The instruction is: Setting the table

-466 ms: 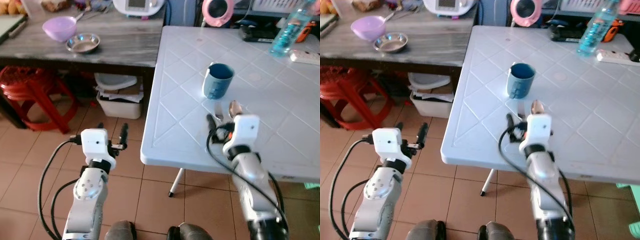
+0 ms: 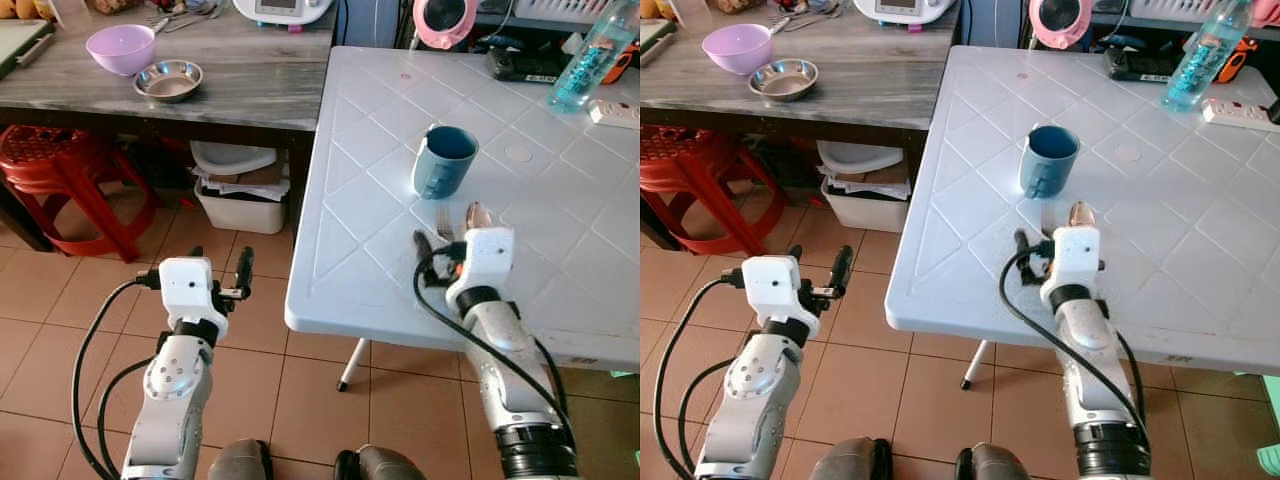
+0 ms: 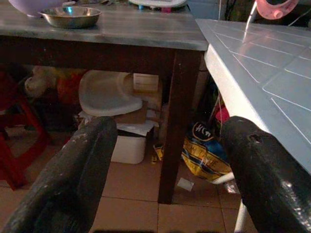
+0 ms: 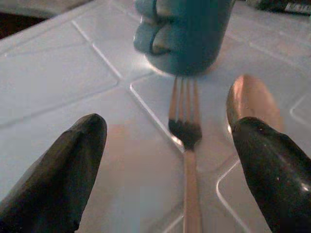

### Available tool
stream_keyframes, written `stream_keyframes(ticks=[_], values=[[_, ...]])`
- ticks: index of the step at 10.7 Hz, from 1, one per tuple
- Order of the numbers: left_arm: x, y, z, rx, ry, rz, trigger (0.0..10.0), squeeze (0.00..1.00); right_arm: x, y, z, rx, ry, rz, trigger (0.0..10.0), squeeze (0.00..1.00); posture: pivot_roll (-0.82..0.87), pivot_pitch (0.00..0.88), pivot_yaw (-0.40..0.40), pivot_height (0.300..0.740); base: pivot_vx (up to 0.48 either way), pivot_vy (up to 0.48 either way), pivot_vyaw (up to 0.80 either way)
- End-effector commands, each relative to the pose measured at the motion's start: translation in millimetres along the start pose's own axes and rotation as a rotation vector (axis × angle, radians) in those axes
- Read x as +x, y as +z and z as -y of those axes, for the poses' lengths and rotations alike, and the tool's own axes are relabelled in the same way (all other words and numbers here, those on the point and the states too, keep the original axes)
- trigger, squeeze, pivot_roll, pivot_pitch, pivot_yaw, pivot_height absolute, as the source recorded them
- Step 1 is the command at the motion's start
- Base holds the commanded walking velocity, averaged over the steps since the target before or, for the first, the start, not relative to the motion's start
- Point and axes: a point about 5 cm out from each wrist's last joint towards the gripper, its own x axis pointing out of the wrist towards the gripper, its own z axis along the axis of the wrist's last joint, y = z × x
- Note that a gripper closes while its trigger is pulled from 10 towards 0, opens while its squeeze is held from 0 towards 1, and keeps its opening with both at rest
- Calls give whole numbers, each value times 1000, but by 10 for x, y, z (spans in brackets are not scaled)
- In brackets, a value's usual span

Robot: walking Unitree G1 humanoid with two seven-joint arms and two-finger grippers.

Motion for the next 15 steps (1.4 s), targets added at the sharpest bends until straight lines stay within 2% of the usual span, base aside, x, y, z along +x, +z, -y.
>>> stream_keyframes(ticks=[1,4,5,10,13,15], values=[[3,51,-17,12,4,12,10000,0,-20,-73,12,3,-2,-33,10000,0,7,117,7,740,0,0,0],[3,55,-26,17,-1,9,10000,0,14,-137,34,12,18,-91,10000,0,14,120,15,740,0,0,0],[8,62,-39,21,-1,10,10000,0,37,-148,34,8,32,-110,0,0,22,121,20,740,0,0,0],[-12,80,-48,31,1,10,10000,0,-4,-292,7,96,25,-195,235,0,52,124,18,740,0,0,0],[-9,80,-46,34,-6,7,10000,0,2,-360,71,203,-15,-256,0,0,48,119,19,740,0,0,0],[-4,80,-36,35,-8,8,10000,0,4,-362,71,203,-10,-263,0,0,45,118,20,740,0,0,0]])
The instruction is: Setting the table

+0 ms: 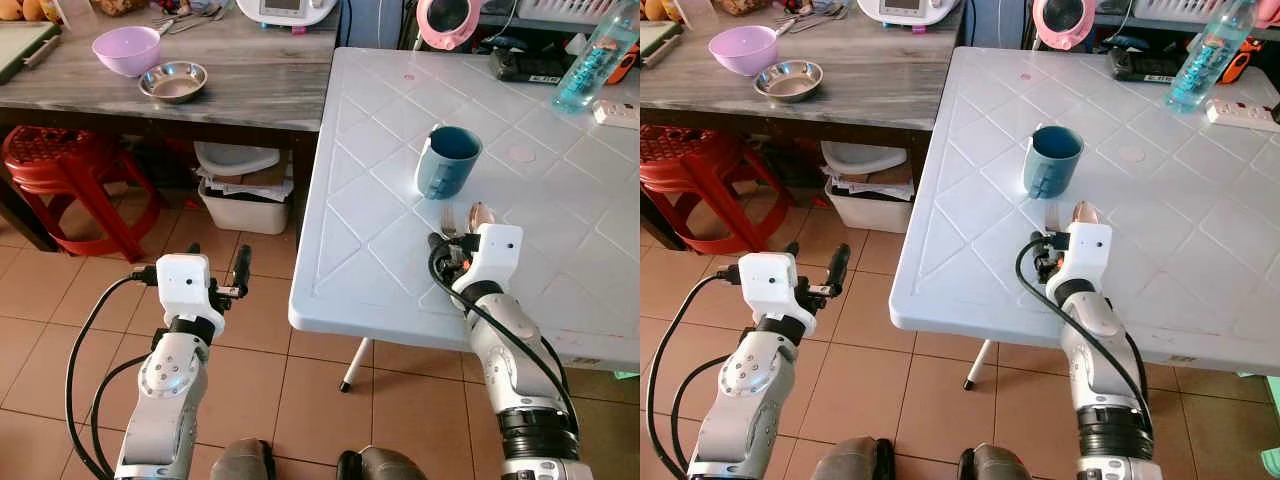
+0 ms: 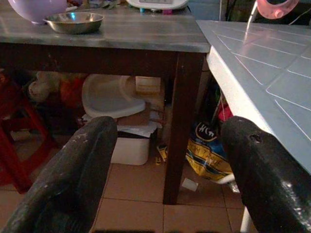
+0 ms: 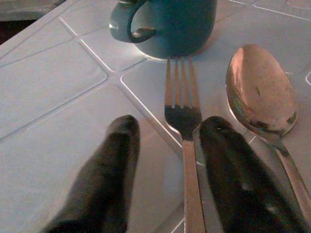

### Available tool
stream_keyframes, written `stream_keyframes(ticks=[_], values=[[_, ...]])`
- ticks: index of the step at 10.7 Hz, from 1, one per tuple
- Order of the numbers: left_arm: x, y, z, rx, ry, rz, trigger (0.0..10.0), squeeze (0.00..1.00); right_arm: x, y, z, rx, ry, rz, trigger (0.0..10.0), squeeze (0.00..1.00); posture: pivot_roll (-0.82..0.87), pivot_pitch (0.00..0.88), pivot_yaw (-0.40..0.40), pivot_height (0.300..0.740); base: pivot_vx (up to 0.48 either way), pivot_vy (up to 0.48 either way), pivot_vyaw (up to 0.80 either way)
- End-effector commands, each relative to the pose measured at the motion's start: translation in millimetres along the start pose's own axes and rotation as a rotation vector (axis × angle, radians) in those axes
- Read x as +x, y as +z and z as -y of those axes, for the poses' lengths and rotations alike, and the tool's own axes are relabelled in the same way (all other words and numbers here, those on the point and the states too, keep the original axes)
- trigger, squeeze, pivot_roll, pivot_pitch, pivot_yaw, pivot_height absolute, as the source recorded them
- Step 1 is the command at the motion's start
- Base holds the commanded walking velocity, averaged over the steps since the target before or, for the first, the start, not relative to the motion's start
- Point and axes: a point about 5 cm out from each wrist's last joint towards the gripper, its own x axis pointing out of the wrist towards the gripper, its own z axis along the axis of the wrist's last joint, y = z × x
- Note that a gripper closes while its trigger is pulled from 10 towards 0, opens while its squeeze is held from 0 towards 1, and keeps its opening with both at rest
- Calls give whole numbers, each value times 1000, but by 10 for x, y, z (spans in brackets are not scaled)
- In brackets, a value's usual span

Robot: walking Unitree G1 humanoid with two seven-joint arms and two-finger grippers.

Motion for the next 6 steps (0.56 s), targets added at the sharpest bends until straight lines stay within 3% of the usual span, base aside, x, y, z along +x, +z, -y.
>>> stream_keyframes(ticks=[1,6], values=[[-6,37,-7,14,0,9,10000,0,-60,-338,41,39,-19,-164,0,0,42,118,20,740,0,0,0],[-10,14,6,0,15,3,10000,0,-48,-354,41,74,-37,-199,0,0,19,125,16,740,0,0,0]])
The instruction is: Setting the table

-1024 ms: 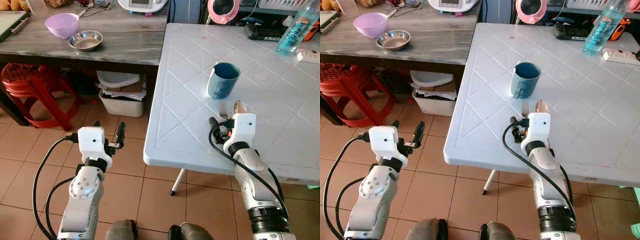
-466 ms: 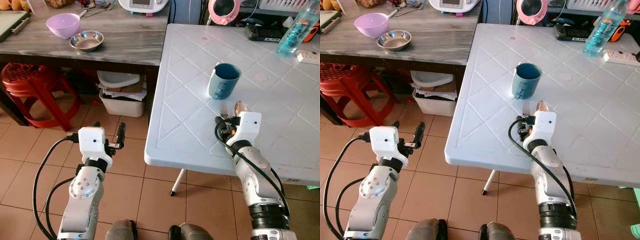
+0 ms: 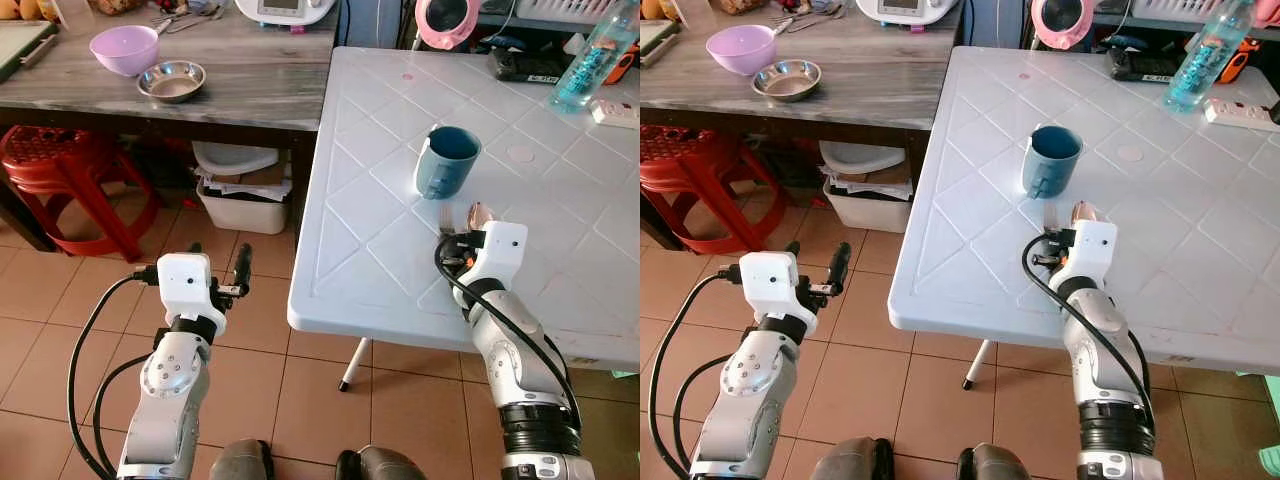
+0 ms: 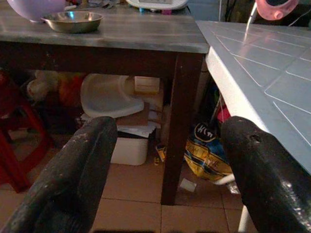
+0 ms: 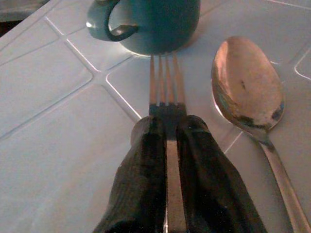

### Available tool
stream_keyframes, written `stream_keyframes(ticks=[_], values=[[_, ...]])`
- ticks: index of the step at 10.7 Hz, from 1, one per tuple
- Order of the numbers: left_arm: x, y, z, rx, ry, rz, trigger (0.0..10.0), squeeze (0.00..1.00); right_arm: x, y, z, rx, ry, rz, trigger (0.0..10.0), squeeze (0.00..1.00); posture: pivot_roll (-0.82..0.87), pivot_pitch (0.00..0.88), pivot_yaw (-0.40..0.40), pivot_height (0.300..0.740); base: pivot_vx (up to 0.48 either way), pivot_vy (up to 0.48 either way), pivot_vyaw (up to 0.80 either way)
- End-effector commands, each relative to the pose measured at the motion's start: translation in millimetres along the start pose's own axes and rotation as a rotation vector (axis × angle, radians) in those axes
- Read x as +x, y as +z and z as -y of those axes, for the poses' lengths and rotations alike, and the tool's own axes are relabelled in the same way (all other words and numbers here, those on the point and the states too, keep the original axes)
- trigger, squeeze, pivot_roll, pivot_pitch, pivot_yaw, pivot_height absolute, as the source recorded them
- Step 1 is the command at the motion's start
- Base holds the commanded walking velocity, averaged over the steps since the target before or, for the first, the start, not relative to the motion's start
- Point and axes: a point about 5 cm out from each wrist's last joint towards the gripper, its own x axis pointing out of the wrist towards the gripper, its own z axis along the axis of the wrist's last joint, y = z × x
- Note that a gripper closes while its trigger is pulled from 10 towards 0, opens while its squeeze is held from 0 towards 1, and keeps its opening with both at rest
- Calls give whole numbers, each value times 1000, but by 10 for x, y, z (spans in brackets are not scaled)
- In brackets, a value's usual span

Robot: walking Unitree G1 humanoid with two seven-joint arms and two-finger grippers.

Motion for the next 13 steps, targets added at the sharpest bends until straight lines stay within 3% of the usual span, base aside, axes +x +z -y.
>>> stream_keyframes(ticks=[1,6,7,8,10,12,13], values=[[11,32,-13,7,7,4,10000,0,-55,-390,-11,58,-14,-189,0,0,18,125,23,740,0,0,0],[14,27,11,4,4,-1,10000,0,-58,-447,-87,114,0,-249,0,0,20,129,13,740,0,0,0],[11,24,17,4,4,-1,10000,0,-57,-436,-103,108,21,-248,10000,302,17,131,12,740,0,0,0],[10,23,23,3,3,-1,10000,0,-61,-422,-105,103,19,-244,10000,1000,15,132,12,740,0,0,0],[9,15,40,0,-5,-4,10000,0,-94,-396,-109,0,52,-245,10000,1000,3,138,13,740,0,0,0],[5,7,58,-2,-9,-8,10000,0,-108,-389,-88,-24,55,-248,10000,1000,-1,143,11,740,0,0,0],[1,3,63,-3,-10,-10,10000,0,-124,-424,-81,-33,64,-271,10000,576,-1,146,10,740,0,0,0]])
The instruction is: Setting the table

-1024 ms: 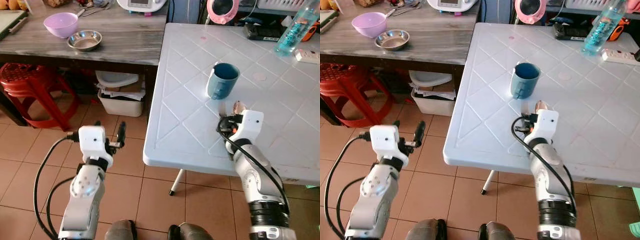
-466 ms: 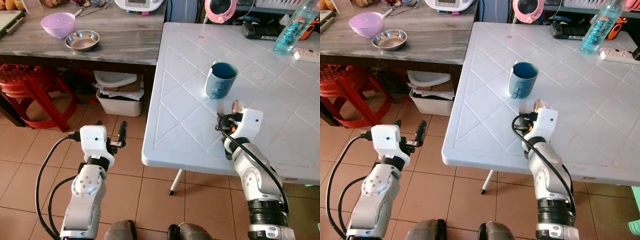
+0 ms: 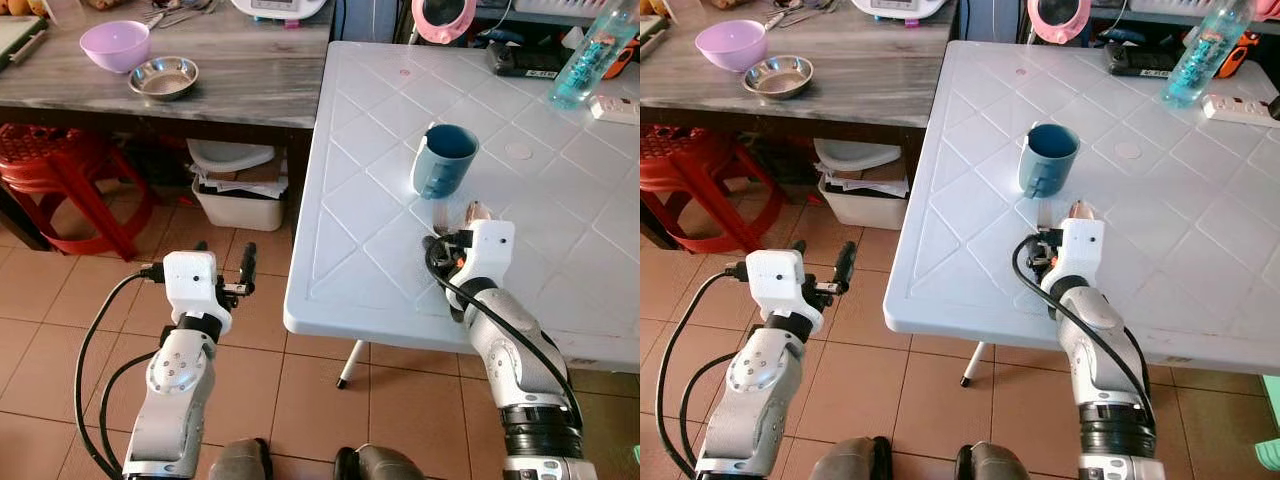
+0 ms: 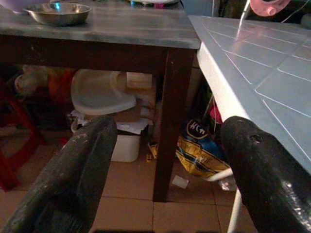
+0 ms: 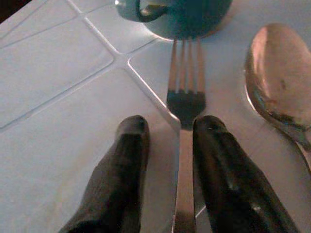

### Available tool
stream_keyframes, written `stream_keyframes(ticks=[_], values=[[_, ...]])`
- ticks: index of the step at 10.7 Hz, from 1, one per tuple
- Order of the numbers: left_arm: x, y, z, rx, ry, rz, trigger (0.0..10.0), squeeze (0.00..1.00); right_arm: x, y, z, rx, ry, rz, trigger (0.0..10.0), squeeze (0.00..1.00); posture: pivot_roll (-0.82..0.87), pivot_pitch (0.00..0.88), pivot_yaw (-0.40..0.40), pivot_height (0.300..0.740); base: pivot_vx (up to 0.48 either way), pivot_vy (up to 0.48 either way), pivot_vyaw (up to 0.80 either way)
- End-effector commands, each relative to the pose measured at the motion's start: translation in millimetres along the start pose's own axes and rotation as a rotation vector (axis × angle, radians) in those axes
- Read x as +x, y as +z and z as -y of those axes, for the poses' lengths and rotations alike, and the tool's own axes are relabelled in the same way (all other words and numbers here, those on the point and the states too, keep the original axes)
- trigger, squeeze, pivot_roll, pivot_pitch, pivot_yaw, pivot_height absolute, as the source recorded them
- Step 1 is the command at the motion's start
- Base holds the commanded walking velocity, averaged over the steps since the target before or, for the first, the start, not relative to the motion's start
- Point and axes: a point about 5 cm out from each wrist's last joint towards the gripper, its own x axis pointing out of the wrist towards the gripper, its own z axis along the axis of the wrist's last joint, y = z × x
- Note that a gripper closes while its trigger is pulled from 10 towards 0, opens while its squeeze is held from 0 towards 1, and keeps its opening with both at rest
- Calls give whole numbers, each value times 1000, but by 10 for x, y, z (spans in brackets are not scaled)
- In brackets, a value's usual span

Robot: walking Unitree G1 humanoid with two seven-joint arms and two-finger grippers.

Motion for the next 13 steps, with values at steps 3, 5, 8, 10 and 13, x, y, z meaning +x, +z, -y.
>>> stream_keyframes(ticks=[3,5,8,10,13], values=[[-28,-6,-3,12,7,-8,10000,0,-78,-513,-35,32,36,-254,0,0,-3,151,8,740,0,0,0],[-28,-9,-3,13,6,-9,10000,0,-89,-535,-51,55,43,-267,0,0,-4,150,10,740,0,0,0],[-20,-18,-8,-1,12,-14,10000,0,-54,-422,-167,118,67,-215,0,0,-6,148,8,740,0,89,0],[-4,-14,-1,-2,9,-11,10000,0,-46,-414,-230,127,86,-210,0,0,-7,146,5,740,0,480,0],[13,-7,-2,15,5,0,10000,0,-17,-357,-317,141,120,-180,0,0,-2,136,2,740,0,480,0]])
